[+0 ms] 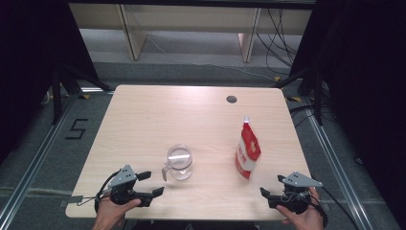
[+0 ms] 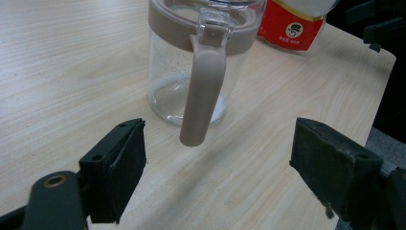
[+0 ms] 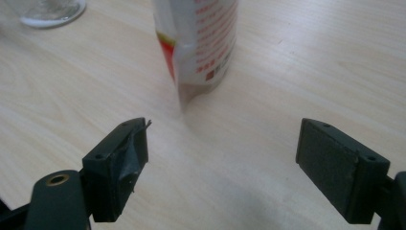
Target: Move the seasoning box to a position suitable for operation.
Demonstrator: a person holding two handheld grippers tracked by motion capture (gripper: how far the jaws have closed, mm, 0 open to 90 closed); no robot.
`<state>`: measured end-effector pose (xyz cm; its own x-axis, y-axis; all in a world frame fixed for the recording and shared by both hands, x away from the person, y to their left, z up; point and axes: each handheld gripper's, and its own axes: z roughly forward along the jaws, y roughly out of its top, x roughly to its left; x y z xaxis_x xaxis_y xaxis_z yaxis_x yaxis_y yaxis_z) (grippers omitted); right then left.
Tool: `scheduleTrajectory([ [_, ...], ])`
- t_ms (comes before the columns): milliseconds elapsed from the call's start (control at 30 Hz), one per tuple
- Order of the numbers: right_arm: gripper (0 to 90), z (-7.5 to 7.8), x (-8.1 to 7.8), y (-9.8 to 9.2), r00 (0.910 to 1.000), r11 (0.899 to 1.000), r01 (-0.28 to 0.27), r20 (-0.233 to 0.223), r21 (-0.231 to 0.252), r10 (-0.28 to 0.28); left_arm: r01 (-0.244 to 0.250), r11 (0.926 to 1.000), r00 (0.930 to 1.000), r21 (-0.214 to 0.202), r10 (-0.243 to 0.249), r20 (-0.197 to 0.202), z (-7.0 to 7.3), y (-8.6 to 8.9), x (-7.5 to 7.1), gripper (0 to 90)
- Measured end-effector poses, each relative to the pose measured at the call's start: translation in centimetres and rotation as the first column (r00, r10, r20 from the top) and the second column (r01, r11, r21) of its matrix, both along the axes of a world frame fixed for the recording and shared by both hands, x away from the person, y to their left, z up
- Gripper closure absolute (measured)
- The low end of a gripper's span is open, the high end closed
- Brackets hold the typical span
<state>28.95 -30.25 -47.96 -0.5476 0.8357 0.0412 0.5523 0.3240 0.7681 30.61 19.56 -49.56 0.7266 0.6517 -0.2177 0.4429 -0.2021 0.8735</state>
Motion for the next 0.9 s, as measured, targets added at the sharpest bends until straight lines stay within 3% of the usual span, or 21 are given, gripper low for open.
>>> scheduleTrajectory([
  [33, 19.4, 0.0, 0.0, 0.0, 1.0, 1.0, 0.0, 0.0, 0.0, 0.0, 0.0, 1.0, 1.0, 0.0, 0.0, 0.0, 0.0, 0.0, 0.0, 19.0],
  [67, 22.0, -0.03, -0.49, 0.23, 0.9993, 1.0, 0.021, -0.031, 0.004, -0.021, 0.002, 0.9999, 1.0, 0.011, -0.002, -0.001, 0.01, 0.01, -0.02, 19.0],
  [200, 22.9, -0.2, -0.37, 0.19, 0.9997, 0.999, -0.023, -0.004, -0.035, 0.023, 0.009, 0.9994, 0.9999, 0.033, -0.01, 0.014, -0.01, 0.05, 0.06, 19.0],
  [233, 23.4, -0.22, -0.67, 0.48, 0.9996, 1.0, 0.006, -0.029, -0.009, -0.006, 0.007, 0.9994, 0.9999, 0.033, -0.007, 0.013, -0.01, 0.04, 0.05, 19.0],
  [333, 24.3, -0.22, -0.57, 0.37, 1.0, 1.0, -0.006, -0.003, -0.016, 0.006, -0.014, 0.9997, 0.9999, 0.021, 0.014, 0.001, -0.05, 0.06, 0.01, 19.1],
  [367, 24.3, -0.21, -0.63, 0.43, 0.9998, 1.0, -0.002, -0.02, 0.0, 0.002, -0.016, 0.9998, 0.9999, 0.008, 0.016, 0.0, -0.11, 0.01, 0.05, 19.6],
  [633, 24.4, -0.22, -0.48, 0.14, 0.9997, 1.0, -0.02, 0.015, -0.018, 0.02, -0.016, 0.9997, 0.9999, 0.02, 0.016, 0.007, -0.03, -0.24, 0.02, 23.6],
  [767, 24.9, -0.14, -0.99, 0.4, 0.9998, 1.0, 0.014, -0.015, 0.012, -0.013, -0.01, 0.9996, 0.9999, 0.026, 0.01, 0.009, -0.06, -0.45, 0.24, 24.3],
  [900, 24.8, -0.05, -0.9, 0.16, 0.9998, 1.0, -0.018, 0.011, -0.006, 0.018, -0.019, 0.9996, 0.9998, 0.023, 0.018, 0.011, 0.09, -0.78, 0.51, 25.1],
])
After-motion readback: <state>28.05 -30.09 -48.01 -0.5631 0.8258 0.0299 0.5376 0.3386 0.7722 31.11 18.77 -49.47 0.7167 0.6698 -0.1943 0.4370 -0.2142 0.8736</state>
